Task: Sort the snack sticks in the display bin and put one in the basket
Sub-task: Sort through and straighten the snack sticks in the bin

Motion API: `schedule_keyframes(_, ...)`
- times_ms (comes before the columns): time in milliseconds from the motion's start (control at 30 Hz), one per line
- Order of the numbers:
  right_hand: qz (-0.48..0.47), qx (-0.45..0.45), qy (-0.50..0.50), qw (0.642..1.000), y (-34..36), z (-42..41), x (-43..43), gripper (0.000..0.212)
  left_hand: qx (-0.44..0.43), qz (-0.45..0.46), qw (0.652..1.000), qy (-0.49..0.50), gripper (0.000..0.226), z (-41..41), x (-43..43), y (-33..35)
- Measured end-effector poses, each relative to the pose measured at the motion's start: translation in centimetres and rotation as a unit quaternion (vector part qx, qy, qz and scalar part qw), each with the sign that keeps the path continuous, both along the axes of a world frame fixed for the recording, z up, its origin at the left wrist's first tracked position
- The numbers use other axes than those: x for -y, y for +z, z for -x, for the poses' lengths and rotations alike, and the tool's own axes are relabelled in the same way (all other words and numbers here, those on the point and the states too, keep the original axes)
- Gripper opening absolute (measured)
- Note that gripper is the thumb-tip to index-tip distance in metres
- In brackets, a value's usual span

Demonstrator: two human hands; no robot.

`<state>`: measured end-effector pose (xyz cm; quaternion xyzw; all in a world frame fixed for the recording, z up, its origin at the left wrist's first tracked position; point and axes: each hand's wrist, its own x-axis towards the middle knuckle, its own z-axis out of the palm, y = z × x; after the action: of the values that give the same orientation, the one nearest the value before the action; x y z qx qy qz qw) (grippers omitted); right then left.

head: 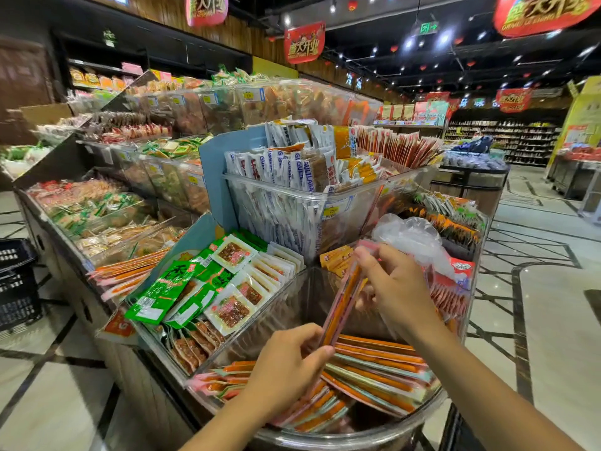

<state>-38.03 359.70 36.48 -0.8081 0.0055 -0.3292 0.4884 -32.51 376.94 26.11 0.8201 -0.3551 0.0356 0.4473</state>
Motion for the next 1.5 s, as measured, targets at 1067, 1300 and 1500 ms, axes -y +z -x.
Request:
schedule_keyframes(1067,0.036,-0.088,0.024,0.995,-2.6,0.2,-0.1,0.007,-0.089,0.073,0.993,0.022,0.019,1.0,-0.2,1.2)
schedule_keyframes(1300,0.118,-0.055,-0.088,0.988,-2.2,0.0,2.0,0.025,-0.154,0.094,0.983,-0.017,0.010,0.9,-0.4,1.1)
schedule_keyframes(1500,0.404,0.039,-0.082,0.910,-3.3,1.1,0.9,0.020,-0.138,0.104,0.985,-0.012,0.006,0.8,-0.6,1.2)
